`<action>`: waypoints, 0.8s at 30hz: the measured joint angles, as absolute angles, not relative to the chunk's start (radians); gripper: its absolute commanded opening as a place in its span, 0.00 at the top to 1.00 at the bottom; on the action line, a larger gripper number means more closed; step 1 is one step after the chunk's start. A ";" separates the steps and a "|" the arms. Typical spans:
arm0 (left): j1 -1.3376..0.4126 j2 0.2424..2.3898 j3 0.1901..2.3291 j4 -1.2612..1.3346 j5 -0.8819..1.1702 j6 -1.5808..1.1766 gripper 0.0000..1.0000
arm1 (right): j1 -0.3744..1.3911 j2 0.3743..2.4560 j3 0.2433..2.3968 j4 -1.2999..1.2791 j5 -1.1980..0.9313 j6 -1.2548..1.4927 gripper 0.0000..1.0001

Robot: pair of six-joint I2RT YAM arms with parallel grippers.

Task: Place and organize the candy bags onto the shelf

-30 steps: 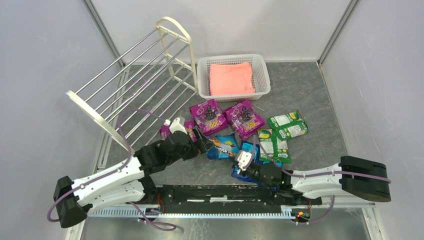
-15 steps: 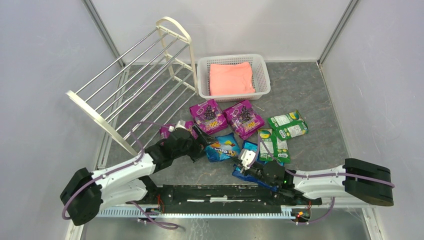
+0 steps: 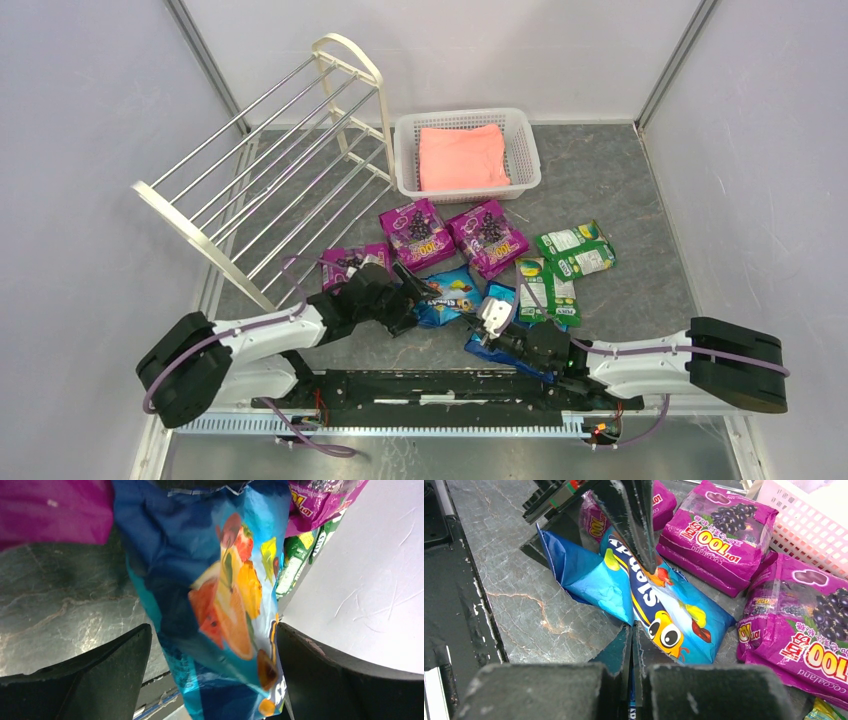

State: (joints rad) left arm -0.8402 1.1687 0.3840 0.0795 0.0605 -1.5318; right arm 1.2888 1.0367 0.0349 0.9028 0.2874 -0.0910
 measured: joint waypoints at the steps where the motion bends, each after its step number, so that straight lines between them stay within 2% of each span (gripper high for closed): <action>1: -0.844 1.159 0.382 0.068 0.057 -1.532 0.00 | 1.287 1.032 0.035 0.903 0.288 -0.091 1.00; 8: -0.850 1.093 0.296 0.112 0.059 -1.612 0.00 | 1.280 1.028 0.035 0.907 0.277 -0.090 1.00; 15: -0.850 1.193 0.293 0.247 0.096 -1.645 0.01 | 1.280 1.059 0.035 0.926 0.243 -0.085 1.00; 19: -0.854 1.322 0.294 0.405 0.145 -1.695 0.07 | 1.280 1.055 0.035 0.926 0.238 -0.083 0.99; 24: -0.874 1.414 0.300 0.548 0.156 -1.732 0.19 | 1.278 1.045 0.035 0.926 0.236 -0.083 1.00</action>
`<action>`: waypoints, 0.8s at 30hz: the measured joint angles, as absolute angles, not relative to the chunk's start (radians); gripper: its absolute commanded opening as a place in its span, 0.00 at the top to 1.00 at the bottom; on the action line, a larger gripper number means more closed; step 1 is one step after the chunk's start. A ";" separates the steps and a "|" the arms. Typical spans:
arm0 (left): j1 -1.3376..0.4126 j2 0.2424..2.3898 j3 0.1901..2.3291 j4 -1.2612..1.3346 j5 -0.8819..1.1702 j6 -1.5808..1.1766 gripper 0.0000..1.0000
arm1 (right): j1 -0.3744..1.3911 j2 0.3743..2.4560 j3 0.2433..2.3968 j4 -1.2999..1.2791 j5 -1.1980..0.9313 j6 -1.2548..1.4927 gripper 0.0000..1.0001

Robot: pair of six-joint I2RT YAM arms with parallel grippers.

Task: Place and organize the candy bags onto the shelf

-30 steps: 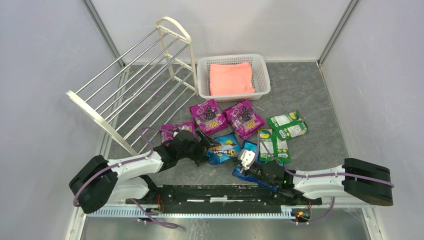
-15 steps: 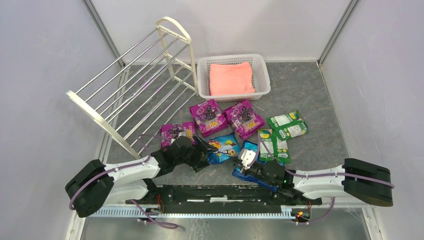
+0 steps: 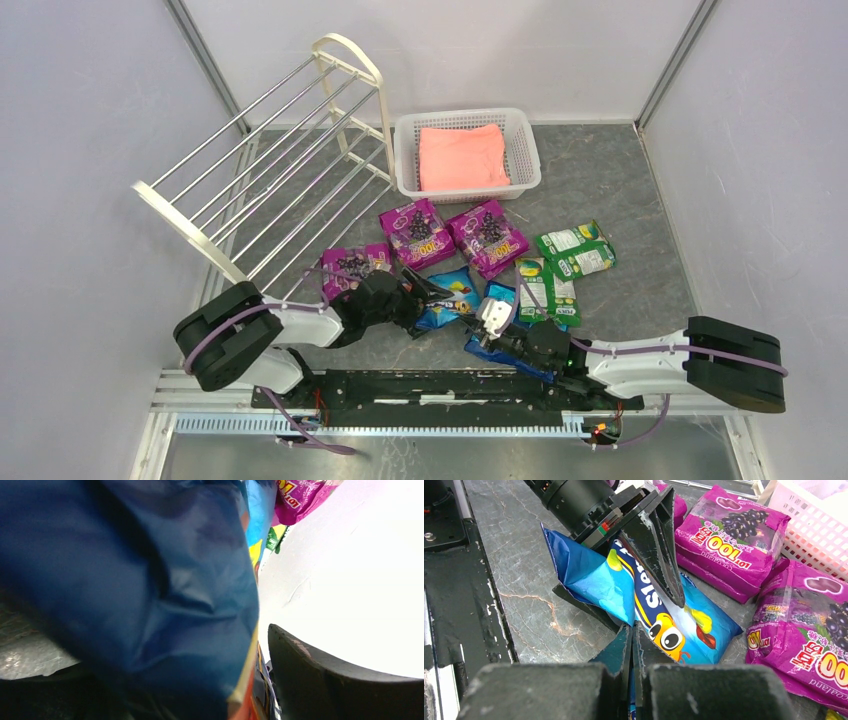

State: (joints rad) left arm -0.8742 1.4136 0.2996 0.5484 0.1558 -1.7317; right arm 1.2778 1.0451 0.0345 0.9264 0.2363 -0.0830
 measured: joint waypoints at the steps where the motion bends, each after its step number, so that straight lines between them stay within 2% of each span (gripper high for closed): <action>1: -0.877 1.419 0.300 0.562 0.154 -1.739 0.21 | 1.277 1.042 0.034 0.926 0.237 -0.083 1.00; 4: -0.882 1.422 0.300 0.576 0.135 -1.750 0.34 | 1.274 1.035 0.030 0.928 0.237 -0.083 1.00; 8: -0.887 1.421 0.290 0.596 0.108 -1.761 0.45 | 1.274 1.028 0.023 0.933 0.237 -0.083 0.99; 11: -0.888 1.411 0.286 0.600 0.096 -1.761 0.53 | 1.274 1.018 0.022 0.933 0.237 -0.081 0.77; 14: -0.890 1.377 0.284 0.576 0.075 -1.760 0.57 | 1.274 0.995 0.022 0.933 0.237 -0.068 0.56; 16: -0.890 1.345 0.284 0.540 0.056 -1.755 0.59 | 1.275 0.968 0.024 0.925 0.242 -0.063 0.45; 24: -0.890 1.206 0.289 0.357 0.003 -1.650 0.68 | 1.275 0.775 0.104 0.704 0.298 -0.029 0.16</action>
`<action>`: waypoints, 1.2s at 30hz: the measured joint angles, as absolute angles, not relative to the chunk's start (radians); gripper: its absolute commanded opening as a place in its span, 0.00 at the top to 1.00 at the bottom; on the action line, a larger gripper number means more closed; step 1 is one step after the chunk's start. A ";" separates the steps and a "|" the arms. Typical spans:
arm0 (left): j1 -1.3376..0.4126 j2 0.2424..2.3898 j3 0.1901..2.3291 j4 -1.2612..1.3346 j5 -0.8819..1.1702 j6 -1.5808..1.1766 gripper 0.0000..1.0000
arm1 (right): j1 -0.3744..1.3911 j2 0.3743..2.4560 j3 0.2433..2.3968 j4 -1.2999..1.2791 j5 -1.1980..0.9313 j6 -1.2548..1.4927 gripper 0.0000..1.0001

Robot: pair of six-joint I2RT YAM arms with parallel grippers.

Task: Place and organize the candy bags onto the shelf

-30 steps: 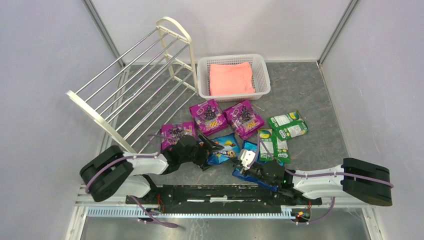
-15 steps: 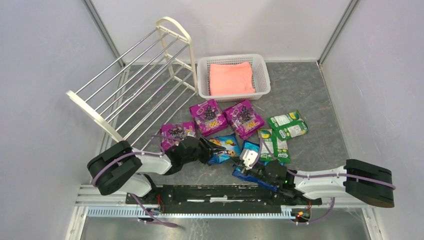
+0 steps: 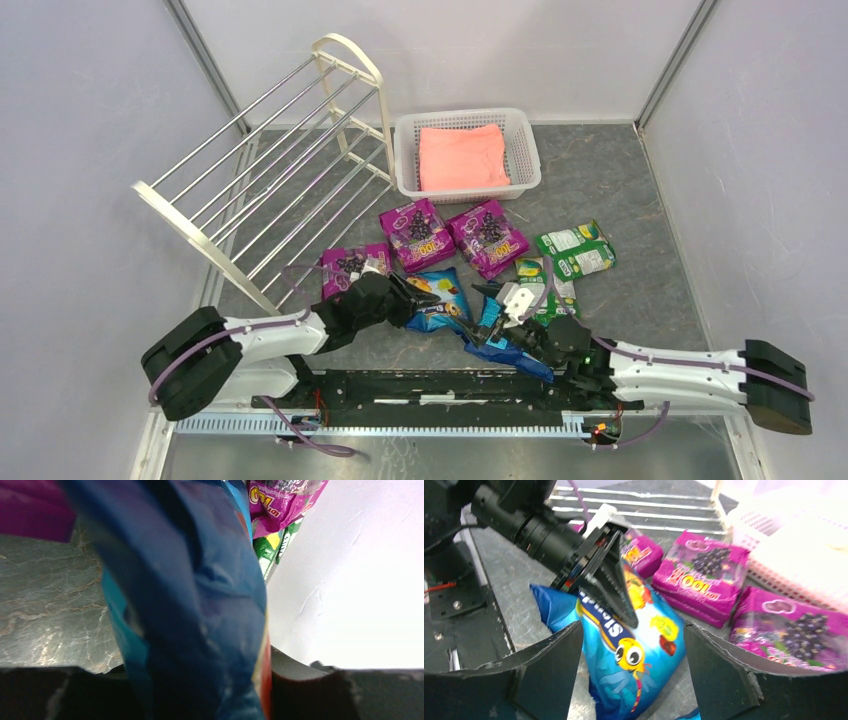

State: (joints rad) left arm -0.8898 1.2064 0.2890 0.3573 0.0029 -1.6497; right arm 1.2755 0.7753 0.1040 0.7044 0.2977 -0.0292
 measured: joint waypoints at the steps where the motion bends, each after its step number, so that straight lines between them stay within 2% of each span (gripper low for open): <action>1: -0.890 1.195 0.294 0.337 0.000 -1.635 0.70 | 1.275 0.731 0.120 0.655 0.313 -0.024 0.14; 4: -0.890 1.166 0.326 0.258 -0.006 -1.581 0.73 | 1.275 0.627 0.169 0.532 0.363 -0.018 0.04; 6: -0.890 1.148 0.359 0.200 -0.010 -1.546 0.74 | 1.275 0.562 0.211 0.447 0.415 -0.014 0.02; 14: -0.890 1.071 0.569 -0.031 -0.041 -1.362 0.74 | 1.275 0.455 0.323 0.207 0.612 -0.018 0.02; 20: -0.890 1.063 0.768 -0.154 -0.049 -1.236 0.75 | 1.275 0.402 0.327 0.117 0.676 -0.025 0.02; 27: -0.878 1.140 1.122 -0.317 -0.036 -1.076 0.75 | 1.275 0.360 0.413 0.041 0.765 -0.046 0.02; 31: -0.810 1.204 1.329 -0.397 0.006 -1.007 0.78 | 1.275 0.317 0.469 0.027 0.826 -0.062 0.02; 36: -0.587 1.285 1.543 -0.477 0.092 -0.977 0.80 | 1.275 0.257 0.492 0.024 0.877 -0.094 0.02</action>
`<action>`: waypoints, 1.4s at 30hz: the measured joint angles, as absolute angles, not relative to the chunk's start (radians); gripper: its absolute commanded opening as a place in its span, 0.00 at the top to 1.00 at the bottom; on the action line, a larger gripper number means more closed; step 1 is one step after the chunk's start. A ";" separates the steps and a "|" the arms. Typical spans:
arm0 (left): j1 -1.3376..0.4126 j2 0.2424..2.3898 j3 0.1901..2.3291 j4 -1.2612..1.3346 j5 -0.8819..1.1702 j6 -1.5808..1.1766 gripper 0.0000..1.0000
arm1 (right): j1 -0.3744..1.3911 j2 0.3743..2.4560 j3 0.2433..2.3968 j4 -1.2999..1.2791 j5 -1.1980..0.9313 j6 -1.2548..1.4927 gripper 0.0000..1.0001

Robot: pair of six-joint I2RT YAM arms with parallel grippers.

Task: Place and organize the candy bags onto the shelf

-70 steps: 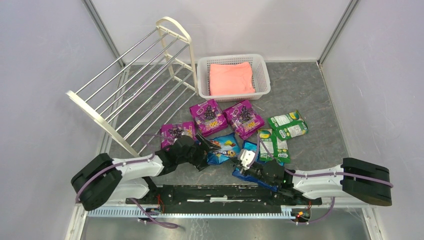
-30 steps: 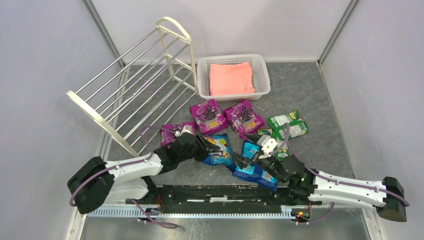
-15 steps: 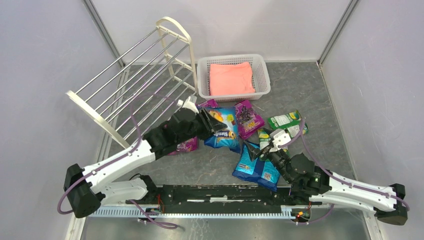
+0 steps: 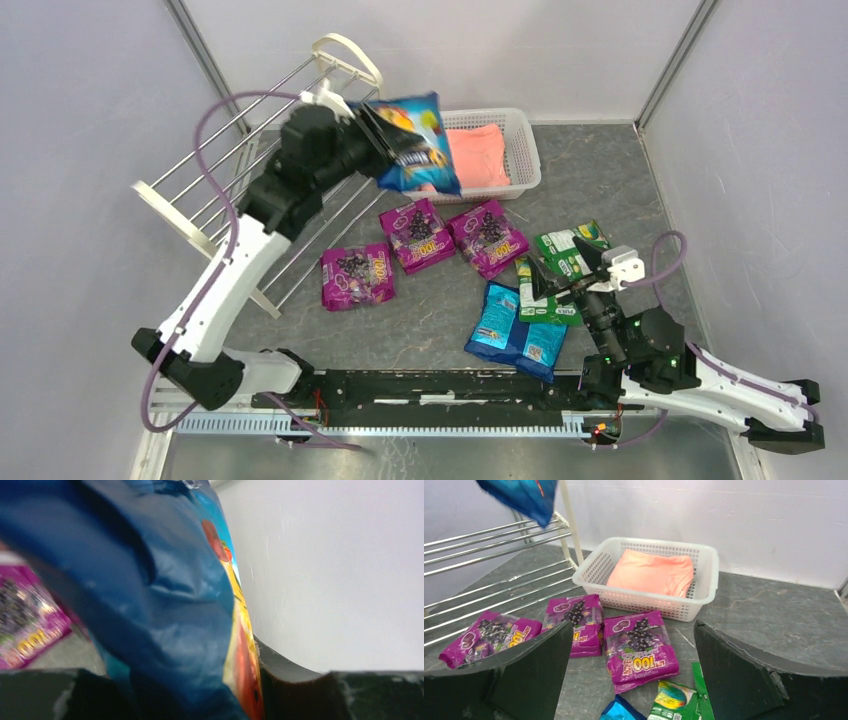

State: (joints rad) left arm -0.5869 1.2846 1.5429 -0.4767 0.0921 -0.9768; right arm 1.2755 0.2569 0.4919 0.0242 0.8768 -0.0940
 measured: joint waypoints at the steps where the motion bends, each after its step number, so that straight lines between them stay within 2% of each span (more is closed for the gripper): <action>1: -0.535 1.306 1.589 -0.495 0.107 -0.973 0.80 | 1.275 0.249 0.494 0.023 0.884 -0.100 0.02; 7: -0.292 1.415 1.776 -0.514 0.150 -0.989 0.80 | 1.275 0.244 0.509 0.012 0.901 -0.118 0.02; 19: 0.038 1.501 1.795 -0.385 0.273 -1.203 0.77 | 1.275 0.334 0.529 0.014 0.883 -0.178 0.02; 28: 0.048 1.559 1.781 -0.311 0.282 -1.335 0.77 | 1.275 0.378 0.532 0.048 0.854 -0.221 0.02; 42: 0.040 1.575 1.732 -0.248 0.281 -1.375 0.76 | 1.275 0.388 0.533 0.119 0.847 -0.265 0.02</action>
